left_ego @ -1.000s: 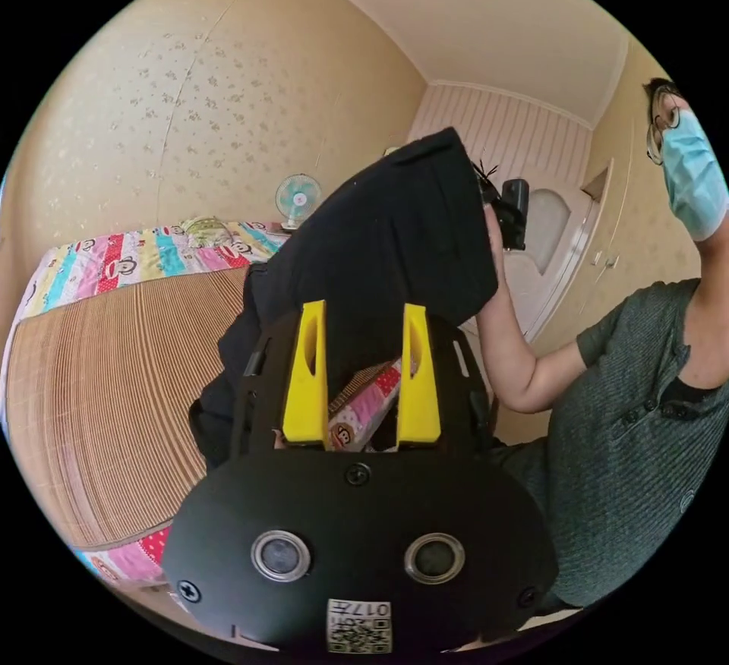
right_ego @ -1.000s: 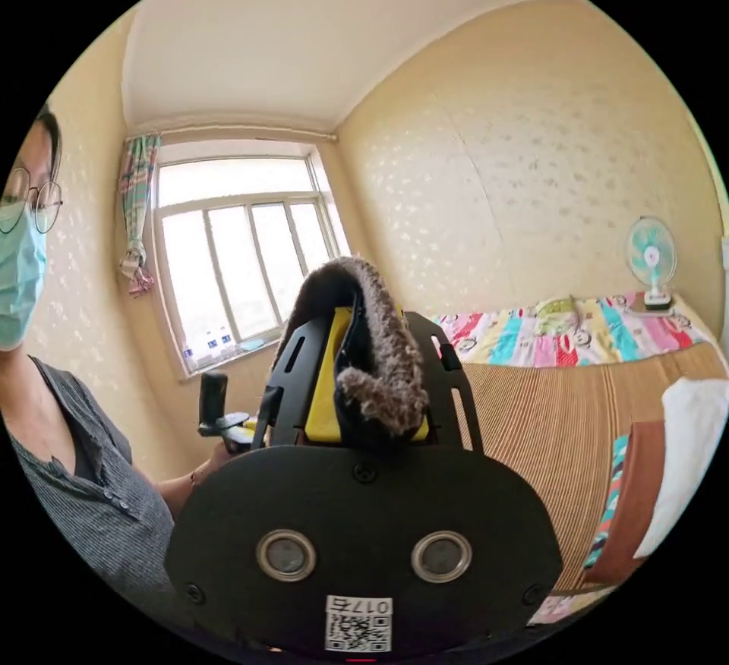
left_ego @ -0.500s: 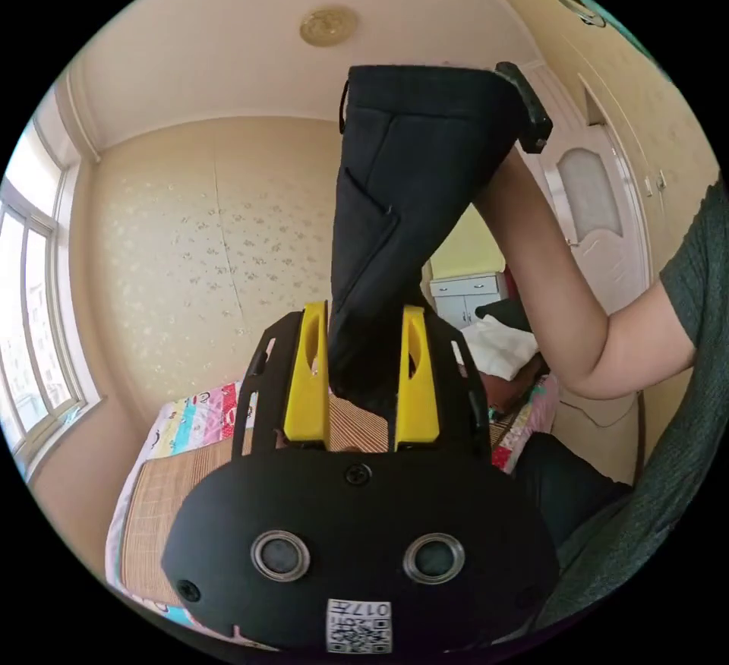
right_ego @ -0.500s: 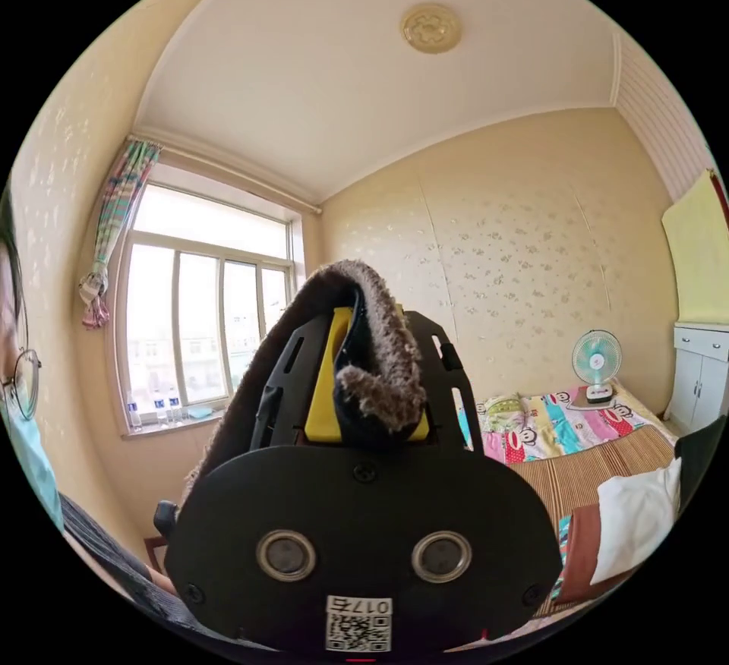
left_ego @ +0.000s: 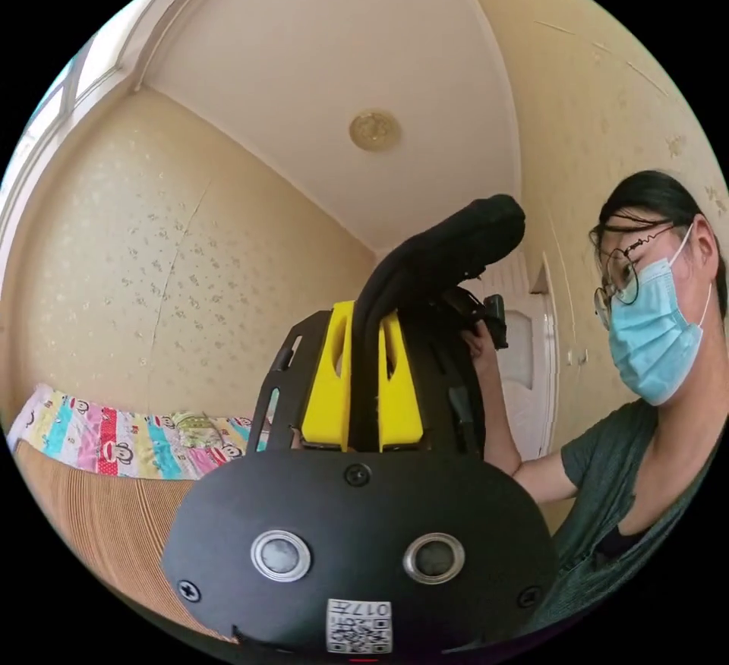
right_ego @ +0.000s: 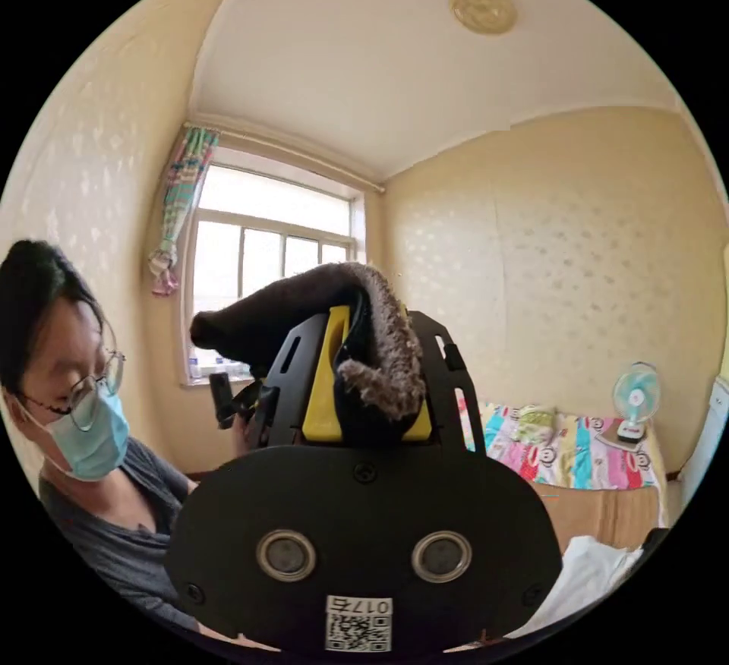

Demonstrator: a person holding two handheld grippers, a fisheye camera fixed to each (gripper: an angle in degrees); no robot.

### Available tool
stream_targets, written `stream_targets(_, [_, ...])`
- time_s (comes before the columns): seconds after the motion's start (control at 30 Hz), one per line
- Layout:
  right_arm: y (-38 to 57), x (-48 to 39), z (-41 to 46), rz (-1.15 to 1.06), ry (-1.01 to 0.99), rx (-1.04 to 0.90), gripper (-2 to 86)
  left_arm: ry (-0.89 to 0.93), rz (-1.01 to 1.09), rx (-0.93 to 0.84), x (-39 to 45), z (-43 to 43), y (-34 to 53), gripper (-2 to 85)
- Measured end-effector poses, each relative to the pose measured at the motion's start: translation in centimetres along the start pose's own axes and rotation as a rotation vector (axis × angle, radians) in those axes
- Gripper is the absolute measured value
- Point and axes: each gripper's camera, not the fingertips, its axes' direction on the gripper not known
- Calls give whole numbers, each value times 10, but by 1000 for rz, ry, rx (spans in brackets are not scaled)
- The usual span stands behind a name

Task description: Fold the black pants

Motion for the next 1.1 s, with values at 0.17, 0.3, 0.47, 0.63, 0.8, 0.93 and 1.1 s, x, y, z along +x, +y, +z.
stream_targets(0.17, [30, 8, 26, -52, 9, -100, 71, -156, -93, 162, 3, -20, -8, 50])
stream_targets(0.3, [29, -28, 56, -75, 294, -121, 89, -220, -37, 240, 10, -21, -24, 50])
stream_targets(0.47, [49, -47, 74, -171, 502, 16, 121, -156, -50, 249, -16, -13, -48, 51])
stream_targets(0.63, [139, -9, 80, -87, 418, 56, 130, -248, -156, 320, -30, -23, 7, 51])
stream_targets(0.8, [227, 63, 111, 71, 382, 51, 114, -407, -121, 310, -46, -4, 35, 51])
stream_targets(0.93, [190, 164, 194, 29, 503, -1, 119, -472, -100, 153, -140, 85, -32, 52])
stream_targets(1.1, [99, 472, 418, 246, 588, -362, 121, -691, -217, -269, -353, 234, -125, 96])
